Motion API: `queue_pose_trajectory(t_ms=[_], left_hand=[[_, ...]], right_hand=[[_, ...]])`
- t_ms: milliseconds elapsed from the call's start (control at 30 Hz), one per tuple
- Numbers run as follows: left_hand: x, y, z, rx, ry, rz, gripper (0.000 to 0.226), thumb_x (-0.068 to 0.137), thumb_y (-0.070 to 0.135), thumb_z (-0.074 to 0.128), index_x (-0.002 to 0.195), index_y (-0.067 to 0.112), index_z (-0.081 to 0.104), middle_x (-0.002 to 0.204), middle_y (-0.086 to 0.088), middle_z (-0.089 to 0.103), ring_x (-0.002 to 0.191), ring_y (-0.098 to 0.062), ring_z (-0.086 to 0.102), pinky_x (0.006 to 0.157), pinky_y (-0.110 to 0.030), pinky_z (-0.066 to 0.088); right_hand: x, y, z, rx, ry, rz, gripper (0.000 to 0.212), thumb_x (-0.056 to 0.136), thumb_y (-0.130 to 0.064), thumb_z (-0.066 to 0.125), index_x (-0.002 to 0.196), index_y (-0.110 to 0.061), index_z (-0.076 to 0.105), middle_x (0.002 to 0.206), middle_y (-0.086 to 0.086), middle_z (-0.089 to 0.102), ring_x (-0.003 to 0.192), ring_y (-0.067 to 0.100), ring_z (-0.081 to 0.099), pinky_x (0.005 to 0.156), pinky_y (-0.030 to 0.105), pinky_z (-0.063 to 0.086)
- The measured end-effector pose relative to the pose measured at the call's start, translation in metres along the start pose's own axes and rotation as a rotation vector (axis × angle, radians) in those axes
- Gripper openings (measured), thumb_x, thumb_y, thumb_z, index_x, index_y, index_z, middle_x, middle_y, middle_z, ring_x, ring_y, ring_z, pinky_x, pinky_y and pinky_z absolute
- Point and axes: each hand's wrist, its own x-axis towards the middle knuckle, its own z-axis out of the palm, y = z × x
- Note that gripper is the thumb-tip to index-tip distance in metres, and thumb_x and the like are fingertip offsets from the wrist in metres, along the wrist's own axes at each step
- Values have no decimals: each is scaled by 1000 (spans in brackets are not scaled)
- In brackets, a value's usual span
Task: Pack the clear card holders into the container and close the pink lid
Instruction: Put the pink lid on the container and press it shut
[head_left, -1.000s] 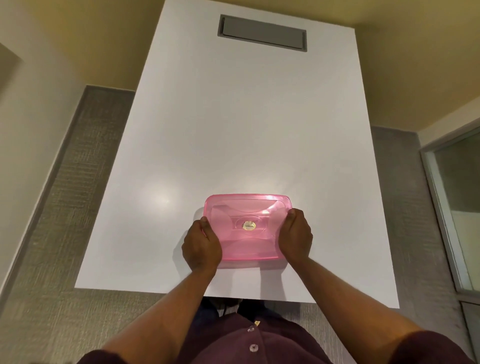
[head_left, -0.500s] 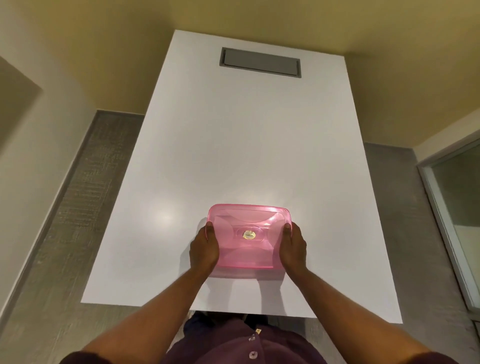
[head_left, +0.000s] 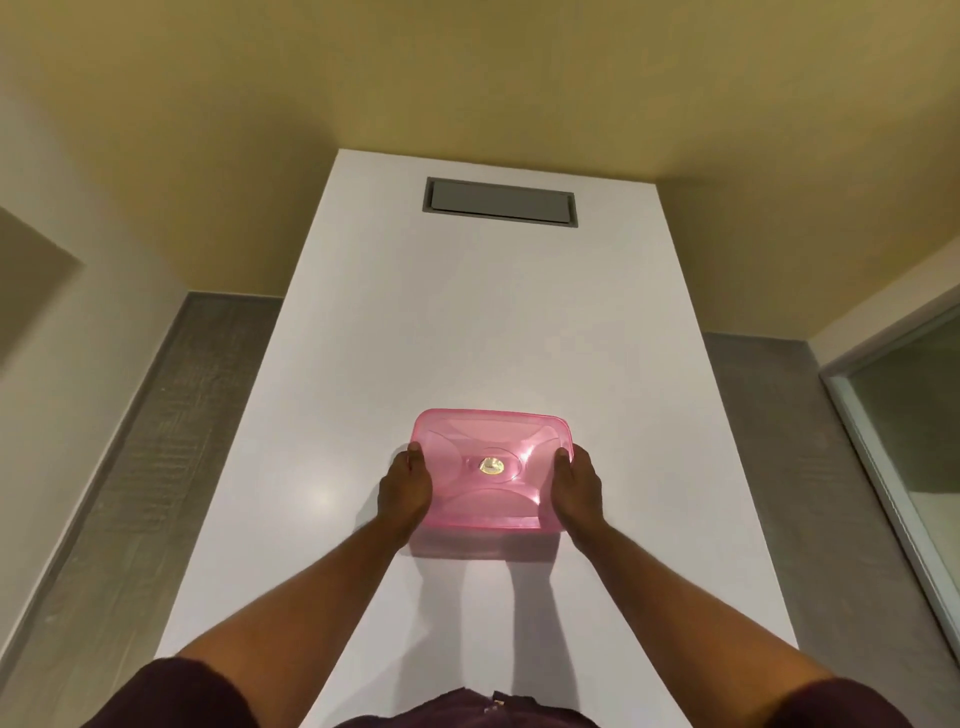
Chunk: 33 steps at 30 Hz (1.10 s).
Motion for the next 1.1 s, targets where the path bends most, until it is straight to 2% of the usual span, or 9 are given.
queue_pose_trajectory(t_ms=[300,633,733,833,967,1100], left_hand=[[56,28,10,11,-28,-53,60,104,49,18,148,16,42,152,-19,45,140,-38,40,116,-43,28],[64,35,14,33,-30,-34,59,105,48,20,144,12,46,145,-21,51,134,-39,45,112,-42,33],[62,34,9,65,-49,-11,57,104,49,24,138,10,48,138,-22,55,127,-39,50,106,-43,38],[54,38,3,131,-43,108,52,105,42,31,135,3,48,136,-22,56,126,-39,51,103,-42,39],[50,47,-9,371,-37,309,55,104,37,38,142,-3,38,147,-23,44,140,-38,36,113,-44,30],[53,66,-26,639,-51,486,67,103,45,33,150,-2,26,160,-21,25,150,-36,18,120,-46,20]], right_hand=[[56,-18,17,-25,-3,46,39,110,-29,35,138,-7,52,131,19,64,121,40,58,101,42,44],[73,-16,23,-45,-12,51,42,109,-33,36,140,-8,49,132,19,64,121,41,59,101,44,46],[75,-16,20,-73,-41,44,45,109,-35,36,145,-8,46,139,17,60,127,40,56,105,44,44],[74,-21,13,-159,-47,43,58,108,-38,40,155,-4,31,157,19,43,143,37,42,115,45,35],[71,-38,-2,-324,-67,-16,73,103,-42,52,157,-4,23,160,21,33,146,40,37,116,47,33],[71,-63,-21,-502,-115,-242,77,100,-46,55,158,-4,23,163,17,31,152,33,25,121,45,28]])
